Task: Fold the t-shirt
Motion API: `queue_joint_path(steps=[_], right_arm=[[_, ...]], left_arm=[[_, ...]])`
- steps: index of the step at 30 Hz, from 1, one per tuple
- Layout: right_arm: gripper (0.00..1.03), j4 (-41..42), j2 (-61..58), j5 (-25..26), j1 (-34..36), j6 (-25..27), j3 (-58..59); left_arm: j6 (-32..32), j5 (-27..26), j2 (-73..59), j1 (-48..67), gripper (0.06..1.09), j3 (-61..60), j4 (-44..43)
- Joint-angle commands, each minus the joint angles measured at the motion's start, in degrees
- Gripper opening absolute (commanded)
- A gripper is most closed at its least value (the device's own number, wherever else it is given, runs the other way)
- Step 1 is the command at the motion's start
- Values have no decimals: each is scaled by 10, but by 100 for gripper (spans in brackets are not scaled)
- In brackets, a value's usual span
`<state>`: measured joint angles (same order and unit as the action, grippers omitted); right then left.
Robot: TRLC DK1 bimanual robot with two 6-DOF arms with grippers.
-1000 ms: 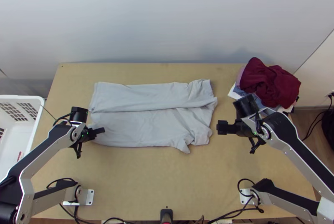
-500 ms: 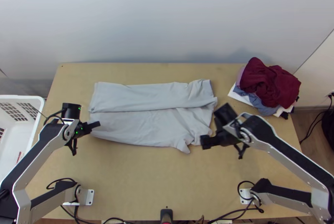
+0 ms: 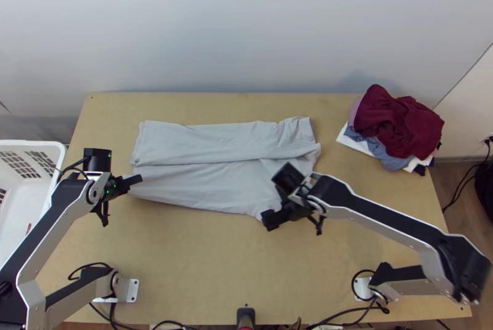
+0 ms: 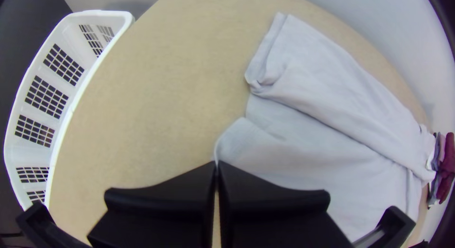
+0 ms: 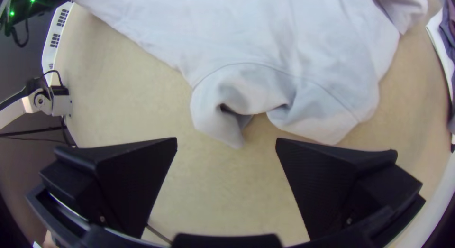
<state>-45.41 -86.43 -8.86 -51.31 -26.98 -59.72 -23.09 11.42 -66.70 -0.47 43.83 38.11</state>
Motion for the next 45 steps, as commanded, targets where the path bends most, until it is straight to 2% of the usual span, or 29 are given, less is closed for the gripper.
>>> queue_joint_path(steps=[1,7,8,9,13,18,25,35,45], right_arm=[[85,41,-63,-1,-27,-2,-11],[83,59,-87,10,-30,1,-4],[77,65,-89,11,-30,1,-3],[67,71,-90,20,-30,1,-2],[13,88,-94,53,-36,40,-10],[3,82,-94,54,-38,40,-8],[3,24,-57,88,-34,40,-1],[3,-51,27,87,44,57,-45],[3,-45,-48,87,106,68,-154]], left_arm=[[2,1,0,-4,10,0,-5],[2,1,-3,-5,10,-3,-5],[2,1,-4,-5,10,-3,-5],[2,1,-4,-5,10,-3,-5],[6,1,-3,-8,10,-3,-5],[13,1,-3,-16,10,-3,-5],[14,1,11,-20,10,0,-1],[15,-3,49,-22,10,6,0],[29,-18,-32,-19,10,71,-73]])
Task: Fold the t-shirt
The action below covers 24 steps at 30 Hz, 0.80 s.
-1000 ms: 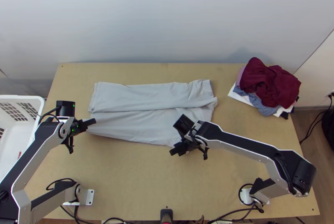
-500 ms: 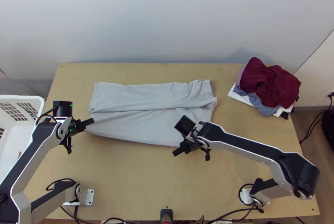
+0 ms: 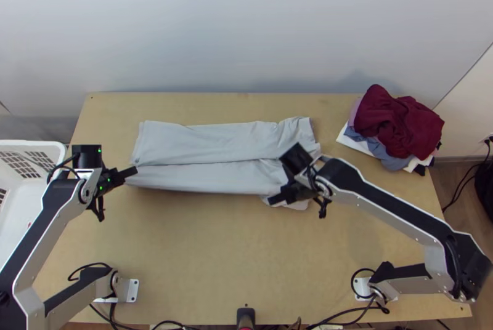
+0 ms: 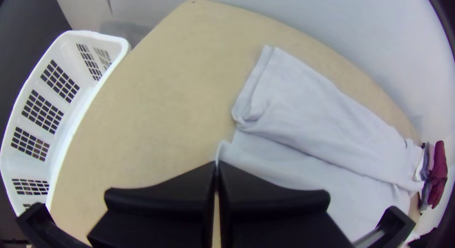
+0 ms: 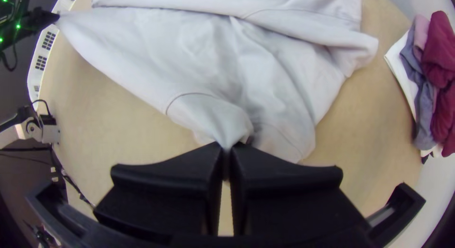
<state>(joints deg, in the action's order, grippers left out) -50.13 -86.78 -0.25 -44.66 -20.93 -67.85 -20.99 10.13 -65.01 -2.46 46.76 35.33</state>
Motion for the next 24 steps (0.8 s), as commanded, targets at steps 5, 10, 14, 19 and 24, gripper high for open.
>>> queue_joint_path(steps=[5,10,14,19,24], right_arm=[[3,8,-117,1,81,38,-177],[3,8,-194,1,120,68,-272],[3,8,-245,1,149,90,-327],[3,-1,-307,0,178,105,-395],[3,-6,-357,0,187,117,-444]], left_arm=[[13,1,-134,-15,10,116,-60],[24,2,-208,-32,10,182,-74],[29,13,-261,-33,10,226,-92],[33,31,-337,-28,10,294,-109],[38,39,-416,-10,10,375,-111]])
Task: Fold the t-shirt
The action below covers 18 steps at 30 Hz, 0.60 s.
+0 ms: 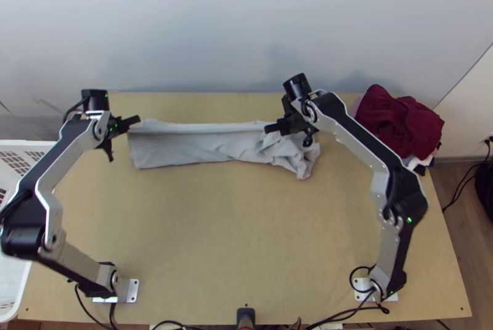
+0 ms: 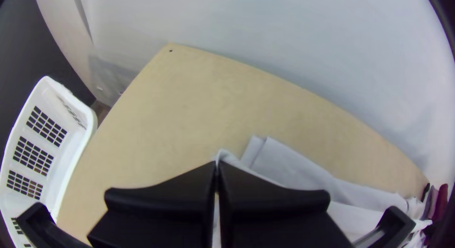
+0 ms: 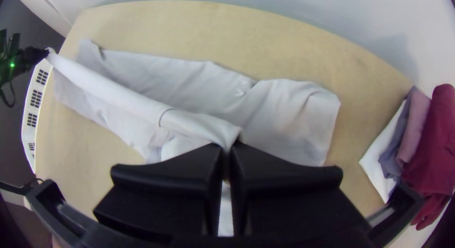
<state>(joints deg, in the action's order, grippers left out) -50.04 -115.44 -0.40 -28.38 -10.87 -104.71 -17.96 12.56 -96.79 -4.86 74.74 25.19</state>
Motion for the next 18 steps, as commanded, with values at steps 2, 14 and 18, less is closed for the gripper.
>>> queue_joint_path(steps=[2,14,18], right_arm=[[3,-7,-88,1,27,17,-88],[13,-14,-136,13,35,-4,-102],[61,-21,-132,28,37,-45,-106]], left_arm=[[7,19,-125,21,10,119,-8],[-12,20,-197,47,12,146,-10],[-34,20,-191,49,54,146,6]])
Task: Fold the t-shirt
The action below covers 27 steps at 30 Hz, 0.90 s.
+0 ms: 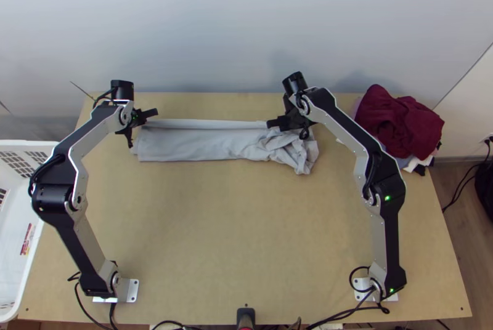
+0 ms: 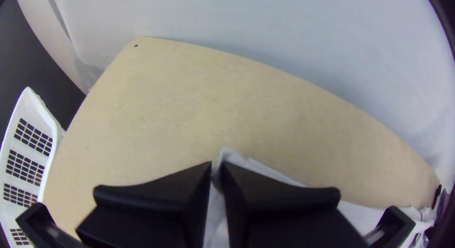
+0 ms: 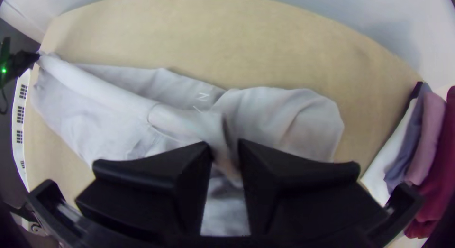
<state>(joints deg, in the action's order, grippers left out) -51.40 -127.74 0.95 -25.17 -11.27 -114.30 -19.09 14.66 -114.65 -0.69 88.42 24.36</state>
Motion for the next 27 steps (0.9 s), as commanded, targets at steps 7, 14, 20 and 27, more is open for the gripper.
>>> queue_joint_path(steps=[7,14,20,27], right_arm=[[100,-33,-1,13,-5,-69,-59],[100,-96,30,12,-36,-84,-134],[100,-112,46,13,-81,-83,-134],[100,-127,50,13,-96,-83,-131]], left_arm=[[-23,-1,-3,17,94,33,104],[9,0,64,14,95,-36,138],[16,0,78,11,95,-69,118],[16,0,60,18,98,-83,107]])
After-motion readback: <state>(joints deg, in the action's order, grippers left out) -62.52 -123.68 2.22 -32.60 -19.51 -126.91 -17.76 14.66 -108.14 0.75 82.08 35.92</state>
